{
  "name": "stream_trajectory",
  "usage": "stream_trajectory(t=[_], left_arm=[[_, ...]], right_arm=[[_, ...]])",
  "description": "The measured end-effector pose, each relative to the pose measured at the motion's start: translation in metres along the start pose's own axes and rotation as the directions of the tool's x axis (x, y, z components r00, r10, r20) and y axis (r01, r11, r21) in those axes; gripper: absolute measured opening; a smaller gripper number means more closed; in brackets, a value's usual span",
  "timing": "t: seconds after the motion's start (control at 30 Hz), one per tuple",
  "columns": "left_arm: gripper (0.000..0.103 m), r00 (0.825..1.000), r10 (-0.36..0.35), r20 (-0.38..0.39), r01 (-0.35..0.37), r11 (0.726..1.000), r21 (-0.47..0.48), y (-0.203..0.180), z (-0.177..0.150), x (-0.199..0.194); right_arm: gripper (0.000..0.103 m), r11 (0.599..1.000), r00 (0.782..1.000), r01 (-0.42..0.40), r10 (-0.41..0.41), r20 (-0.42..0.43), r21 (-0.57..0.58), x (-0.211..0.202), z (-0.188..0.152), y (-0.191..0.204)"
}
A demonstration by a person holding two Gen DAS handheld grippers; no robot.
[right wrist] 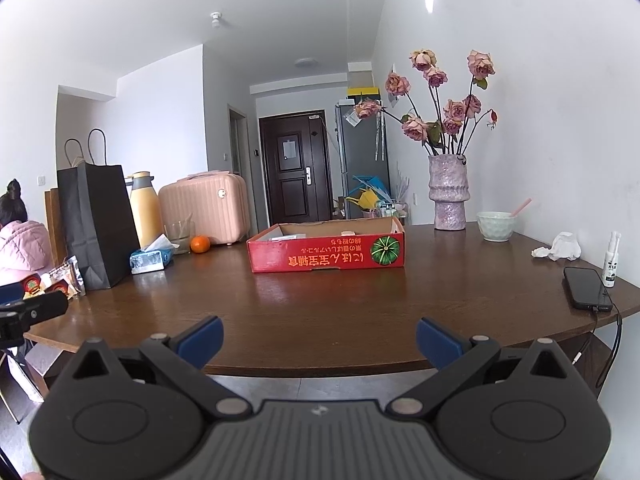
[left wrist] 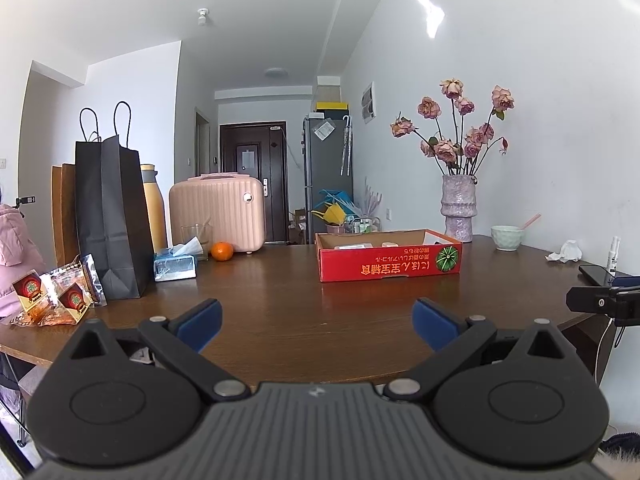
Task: Organize rigid objects
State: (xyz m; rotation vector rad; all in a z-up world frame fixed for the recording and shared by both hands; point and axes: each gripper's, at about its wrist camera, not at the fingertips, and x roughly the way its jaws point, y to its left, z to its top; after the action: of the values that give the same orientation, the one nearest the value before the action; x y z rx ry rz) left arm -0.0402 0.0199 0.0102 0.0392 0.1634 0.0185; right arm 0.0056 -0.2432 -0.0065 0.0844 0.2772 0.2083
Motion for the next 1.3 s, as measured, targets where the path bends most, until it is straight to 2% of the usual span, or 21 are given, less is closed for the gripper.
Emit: stream_trajectory(t=[0.97,1.3], left_arm=[[0.103,1.0,0.0,-0.004,0.0,1.0,-0.007,0.0024,-0.0015,0.0029],[0.103,1.0,0.028,0.001,-0.028,1.0,-0.007,0.0015,-0.0007,0.0026]], right_arm=[[0.103,1.0,1.0,0.01,-0.01,-0.009,0.001,0.0016,-0.0005,0.0003],[0.103,1.0,1.0,0.011,-0.011,-0.011,0.002,0.002,-0.0006,0.0003]])
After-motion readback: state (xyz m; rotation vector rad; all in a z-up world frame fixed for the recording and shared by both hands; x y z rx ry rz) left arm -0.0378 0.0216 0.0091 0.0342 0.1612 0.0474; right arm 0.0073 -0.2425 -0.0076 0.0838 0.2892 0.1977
